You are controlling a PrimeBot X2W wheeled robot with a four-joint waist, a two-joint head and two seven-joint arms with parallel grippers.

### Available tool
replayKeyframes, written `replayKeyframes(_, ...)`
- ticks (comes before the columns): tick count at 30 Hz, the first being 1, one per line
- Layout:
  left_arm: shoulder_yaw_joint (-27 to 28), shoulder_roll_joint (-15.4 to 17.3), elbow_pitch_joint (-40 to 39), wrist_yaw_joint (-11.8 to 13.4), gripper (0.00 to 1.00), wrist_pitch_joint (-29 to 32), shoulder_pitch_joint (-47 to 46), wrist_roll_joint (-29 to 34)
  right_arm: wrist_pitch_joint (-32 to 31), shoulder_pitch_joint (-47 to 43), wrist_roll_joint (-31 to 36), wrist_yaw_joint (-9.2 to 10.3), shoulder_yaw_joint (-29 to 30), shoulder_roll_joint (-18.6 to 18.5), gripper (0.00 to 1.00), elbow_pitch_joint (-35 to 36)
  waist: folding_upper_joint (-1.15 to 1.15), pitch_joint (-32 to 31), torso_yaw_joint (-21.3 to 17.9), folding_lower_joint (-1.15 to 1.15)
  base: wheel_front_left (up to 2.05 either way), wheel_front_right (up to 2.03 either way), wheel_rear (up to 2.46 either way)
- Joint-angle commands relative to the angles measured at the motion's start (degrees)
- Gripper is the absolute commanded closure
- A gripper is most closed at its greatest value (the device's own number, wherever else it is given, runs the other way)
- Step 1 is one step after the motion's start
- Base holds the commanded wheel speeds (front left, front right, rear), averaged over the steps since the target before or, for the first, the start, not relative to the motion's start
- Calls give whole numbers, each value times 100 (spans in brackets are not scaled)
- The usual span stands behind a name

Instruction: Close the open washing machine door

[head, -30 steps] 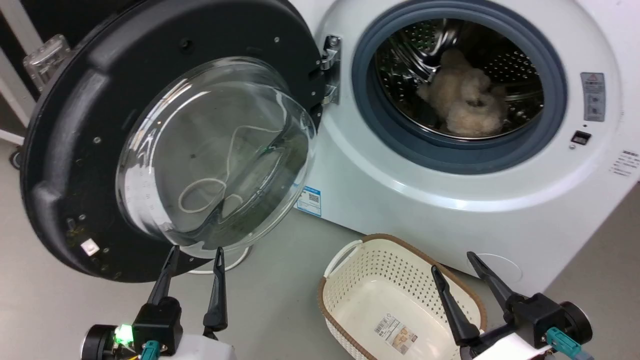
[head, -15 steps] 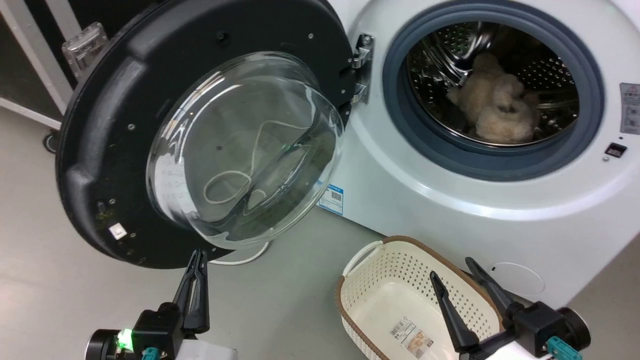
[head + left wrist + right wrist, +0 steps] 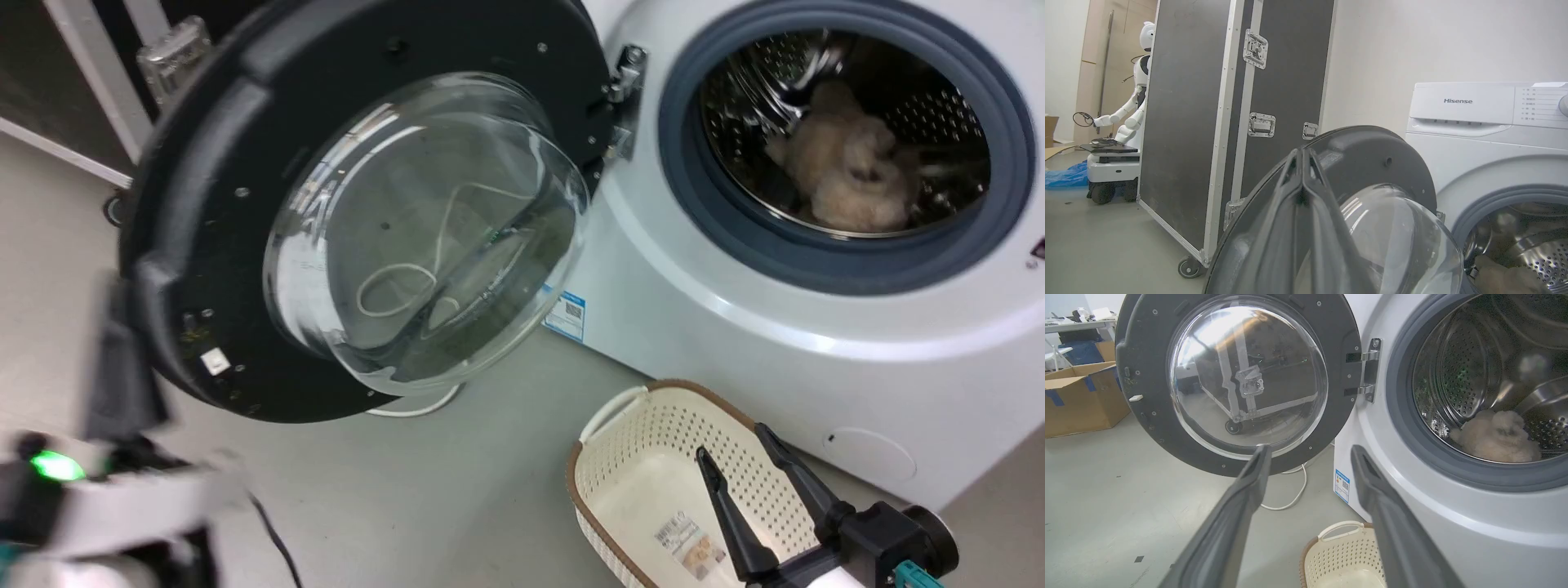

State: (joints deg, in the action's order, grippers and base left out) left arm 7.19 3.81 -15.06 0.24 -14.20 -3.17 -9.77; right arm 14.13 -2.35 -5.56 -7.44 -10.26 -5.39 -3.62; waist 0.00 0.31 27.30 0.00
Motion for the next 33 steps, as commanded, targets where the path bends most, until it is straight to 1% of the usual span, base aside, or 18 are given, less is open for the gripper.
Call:
replayKeyframes(1,449,48,-15,-136,100,-62,-350,-363,68,1,-38,-4,-90,-80,0,48,0,139,-117,0,0,0,0)
replayKeyframes(5,1031,196,226,-263,100,-80,-764,-909,86,71,-84,-5,-162,-186,0,94,0,260,-256,0,0,0,0)
replayKeyframes(6,1662,606,868,-267,100,360,-1504,-1750,86,141,-135,-5,-144,-320,0,138,0,434,-440,0,0,0,0)
replayKeyframes(8,1799,719,1062,-236,100,533,-1709,-1953,86,158,-147,-5,-140,-356,0,148,0,486,-483,0,0,0,0)
replayKeyframes(9,2023,959,1495,-170,100,904,-2108,-2324,86,191,-170,-5,-104,-419,0,173,0,594,-558,0,0,0,0)
replayKeyframes(11,2085,1105,1707,-151,100,1087,-2275,-2435,86,210,-183,-5,-90,-452,0,185,0,642,-593,0,0,0,0)
replayKeyframes(12,2279,1282,2179,-42,100,1488,-2618,-2801,86,254,-210,-5,-84,-514,0,202,0,727,-667,0,0,0,0)
replayKeyframes(13,2279,1282,2179,-42,100,1488,-2618,-2801,86,254,-210,-5,-84,-514,0,202,0,727,-667,0,0,0,0)
replayKeyframes(14,2483,1516,2578,43,100,1755,-2884,-3053,86,304,-236,-5,-103,-569,0,215,0,805,-746,0,0,0,0)
replayKeyframes(15,2483,1516,2578,43,100,1755,-2884,-3053,86,304,-236,-5,-103,-569,0,215,0,805,-746,0,0,0,0)
replayKeyframes(17,2731,1798,3142,199,100,2162,-3117,-3341,86,369,-270,-5,-139,-626,0,230,0,901,-866,0,0,0,0)
replayKeyframes(18,2731,1798,3142,199,100,2162,-3117,-3341,86,369,-270,-5,-139,-626,0,230,0,901,-866,0,0,0,0)
replayKeyframes(19,2920,1863,3471,329,100,2529,-3271,-3672,86,400,-291,-5,-142,-662,0,237,0,950,-920,0,0,0,0)
replayKeyframes(20,2920,1863,3471,329,100,2529,-3271,-3672,86,400,-291,-5,-142,-662,0,237,0,950,-920,0,0,0,0)
replayKeyframes(24,3178,1889,3906,539,100,3365,-3436,-4308,86,441,-321,-5,-129,-721,0,233,0,1006,-1001,0,0,0,0)
replayKeyframes(29,3240,1802,3899,531,100,4220,-3352,-4844,86,424,-330,-5,-112,-718,0,222,0,978,-1033,0,0,0,0)
replayKeyframes(30,3216,1717,3792,508,100,4648,-3199,-5058,86,385,-315,-5,-109,-687,0,181,0,904,-1010,0,0,0,0)
replayKeyframes(33,3202,1638,3681,459,100,4999,-3046,-5251,86,363,-305,-5,-129,-648,0,125,0,794,-977,0,0,0,0)
